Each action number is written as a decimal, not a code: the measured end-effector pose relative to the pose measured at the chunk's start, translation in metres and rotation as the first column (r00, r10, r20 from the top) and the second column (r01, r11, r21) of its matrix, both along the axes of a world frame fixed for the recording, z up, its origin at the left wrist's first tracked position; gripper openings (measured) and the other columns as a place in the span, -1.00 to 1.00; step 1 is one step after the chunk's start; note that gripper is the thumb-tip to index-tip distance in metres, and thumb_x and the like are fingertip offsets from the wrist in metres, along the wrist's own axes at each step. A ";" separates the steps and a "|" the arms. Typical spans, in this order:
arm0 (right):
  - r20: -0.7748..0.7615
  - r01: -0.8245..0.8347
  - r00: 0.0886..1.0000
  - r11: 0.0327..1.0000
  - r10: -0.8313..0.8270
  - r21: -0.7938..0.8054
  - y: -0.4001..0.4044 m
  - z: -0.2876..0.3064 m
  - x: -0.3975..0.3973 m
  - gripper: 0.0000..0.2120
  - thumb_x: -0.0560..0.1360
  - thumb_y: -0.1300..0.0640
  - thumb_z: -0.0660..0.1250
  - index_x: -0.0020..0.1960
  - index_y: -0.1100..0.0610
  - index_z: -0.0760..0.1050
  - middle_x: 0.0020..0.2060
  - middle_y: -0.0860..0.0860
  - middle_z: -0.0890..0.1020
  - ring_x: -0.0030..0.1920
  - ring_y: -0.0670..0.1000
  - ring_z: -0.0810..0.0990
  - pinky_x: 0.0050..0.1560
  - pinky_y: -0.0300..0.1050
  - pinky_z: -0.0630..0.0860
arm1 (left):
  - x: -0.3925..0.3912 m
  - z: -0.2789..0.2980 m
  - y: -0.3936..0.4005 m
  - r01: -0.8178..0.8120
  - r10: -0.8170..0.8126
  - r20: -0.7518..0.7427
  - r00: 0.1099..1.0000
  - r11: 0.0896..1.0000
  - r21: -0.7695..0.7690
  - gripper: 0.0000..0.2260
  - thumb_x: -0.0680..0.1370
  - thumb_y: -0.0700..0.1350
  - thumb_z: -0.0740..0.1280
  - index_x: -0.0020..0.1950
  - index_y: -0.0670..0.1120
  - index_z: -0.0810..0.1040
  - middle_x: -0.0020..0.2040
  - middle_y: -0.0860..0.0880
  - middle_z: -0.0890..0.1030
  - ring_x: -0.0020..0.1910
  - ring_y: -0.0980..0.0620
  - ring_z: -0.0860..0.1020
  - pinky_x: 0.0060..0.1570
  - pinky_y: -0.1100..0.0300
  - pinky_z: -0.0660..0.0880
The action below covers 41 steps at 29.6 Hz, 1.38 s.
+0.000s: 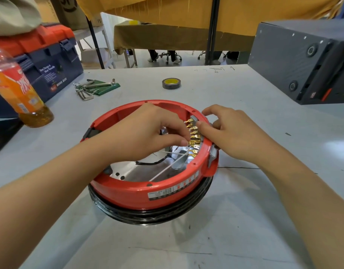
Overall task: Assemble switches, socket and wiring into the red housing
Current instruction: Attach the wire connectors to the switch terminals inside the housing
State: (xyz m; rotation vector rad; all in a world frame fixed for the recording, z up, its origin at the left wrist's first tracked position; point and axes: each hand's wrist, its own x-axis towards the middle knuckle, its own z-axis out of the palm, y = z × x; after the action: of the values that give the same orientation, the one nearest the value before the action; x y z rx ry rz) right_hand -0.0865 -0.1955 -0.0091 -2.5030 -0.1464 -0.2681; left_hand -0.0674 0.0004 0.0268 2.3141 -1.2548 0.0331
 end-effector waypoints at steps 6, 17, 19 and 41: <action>0.000 -0.009 1.000 1.000 0.009 0.006 -0.001 -0.002 0.001 -0.60 0.52 -0.14 0.18 0.28 0.04 0.41 -0.28 -0.04 0.53 -0.20 0.00 0.49 -0.29 -0.17 0.30 | 0.003 -0.008 0.002 0.022 -0.022 -0.003 1.000 1.000 -0.006 -0.90 0.51 -0.07 0.34 -0.09 -0.01 0.66 -0.22 0.17 0.58 -0.21 0.19 0.53 -0.18 0.31 0.42; 0.004 -0.016 1.000 1.000 0.016 0.010 -0.002 -0.002 0.001 -0.59 0.53 -0.13 0.17 0.29 0.05 0.41 -0.23 -0.04 0.53 -0.15 -0.01 0.48 -0.16 -0.17 0.31 | 0.002 -0.009 0.002 0.054 -0.053 0.021 0.998 0.998 -0.013 -0.86 0.51 -0.06 0.32 -0.08 -0.04 0.67 -0.21 0.20 0.55 -0.20 0.25 0.52 -0.17 0.37 0.39; 0.002 -0.015 1.000 1.000 0.015 0.012 -0.002 -0.002 0.001 -0.59 0.53 -0.12 0.18 0.29 0.05 0.41 -0.24 -0.04 0.51 -0.17 -0.01 0.47 -0.18 -0.18 0.30 | 0.002 -0.009 0.002 0.058 -0.057 0.026 0.998 0.998 -0.010 -0.86 0.51 -0.07 0.32 -0.08 -0.04 0.67 -0.20 0.20 0.55 -0.20 0.26 0.51 -0.16 0.39 0.38; -0.010 -0.008 1.000 1.000 0.008 0.010 0.001 0.001 -0.002 -0.59 0.54 -0.12 0.17 0.30 0.07 0.40 -0.23 -0.02 0.52 -0.13 0.03 0.50 -0.16 -0.16 0.30 | 0.001 -0.010 0.001 0.069 -0.069 0.098 0.993 0.998 0.009 -0.88 0.52 -0.12 0.34 -0.08 -0.10 0.67 -0.23 0.10 0.54 -0.24 0.23 0.49 -0.20 0.31 0.40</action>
State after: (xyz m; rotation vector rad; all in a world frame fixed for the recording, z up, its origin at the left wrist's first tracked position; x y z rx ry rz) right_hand -0.0889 -0.1941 -0.0078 -2.4932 -0.1506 -0.2522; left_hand -0.0669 0.0009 0.0173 2.2970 -1.3842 0.1207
